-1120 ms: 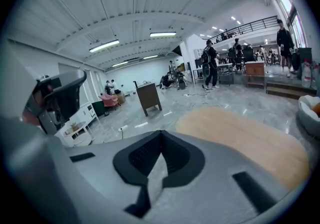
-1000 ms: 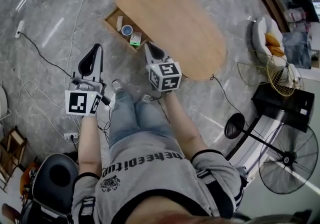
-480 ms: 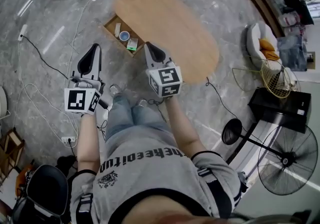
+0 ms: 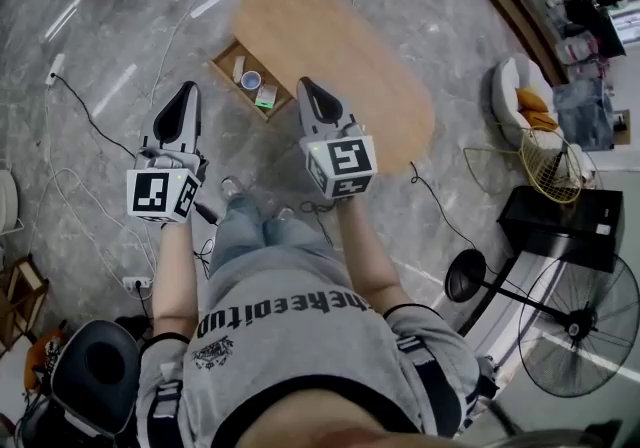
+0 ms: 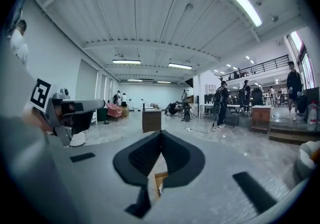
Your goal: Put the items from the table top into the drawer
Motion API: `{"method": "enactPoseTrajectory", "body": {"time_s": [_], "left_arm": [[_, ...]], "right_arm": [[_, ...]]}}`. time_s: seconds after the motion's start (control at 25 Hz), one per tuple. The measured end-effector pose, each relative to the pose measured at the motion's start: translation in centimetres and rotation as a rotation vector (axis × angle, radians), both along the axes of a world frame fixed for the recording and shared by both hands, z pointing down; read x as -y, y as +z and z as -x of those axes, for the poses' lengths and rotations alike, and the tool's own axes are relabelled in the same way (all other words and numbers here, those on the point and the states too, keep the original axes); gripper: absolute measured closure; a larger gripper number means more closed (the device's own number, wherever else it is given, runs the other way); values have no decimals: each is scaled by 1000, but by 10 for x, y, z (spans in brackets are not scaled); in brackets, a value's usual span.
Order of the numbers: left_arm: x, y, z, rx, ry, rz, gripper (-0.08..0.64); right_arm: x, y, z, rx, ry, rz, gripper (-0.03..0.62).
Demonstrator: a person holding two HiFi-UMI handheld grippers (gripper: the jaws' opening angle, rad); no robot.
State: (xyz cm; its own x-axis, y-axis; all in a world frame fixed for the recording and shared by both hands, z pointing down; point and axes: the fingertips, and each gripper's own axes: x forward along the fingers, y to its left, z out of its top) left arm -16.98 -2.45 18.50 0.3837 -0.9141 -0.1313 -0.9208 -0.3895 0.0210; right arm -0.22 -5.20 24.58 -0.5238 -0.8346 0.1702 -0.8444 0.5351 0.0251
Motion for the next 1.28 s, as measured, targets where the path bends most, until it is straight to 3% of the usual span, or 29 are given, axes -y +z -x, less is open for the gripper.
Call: {"method": "enactPoseTrajectory", "body": {"time_s": [0.4,1.28], "left_arm": [[-13,-23,-13,4,-9,-30,549],[-37,-47,-40,-29,-13,-70,549]], "right_arm": [[-17,-42,-26,27,12,-101,589],[-45,-70,-65,59,51,-189,589]]}}
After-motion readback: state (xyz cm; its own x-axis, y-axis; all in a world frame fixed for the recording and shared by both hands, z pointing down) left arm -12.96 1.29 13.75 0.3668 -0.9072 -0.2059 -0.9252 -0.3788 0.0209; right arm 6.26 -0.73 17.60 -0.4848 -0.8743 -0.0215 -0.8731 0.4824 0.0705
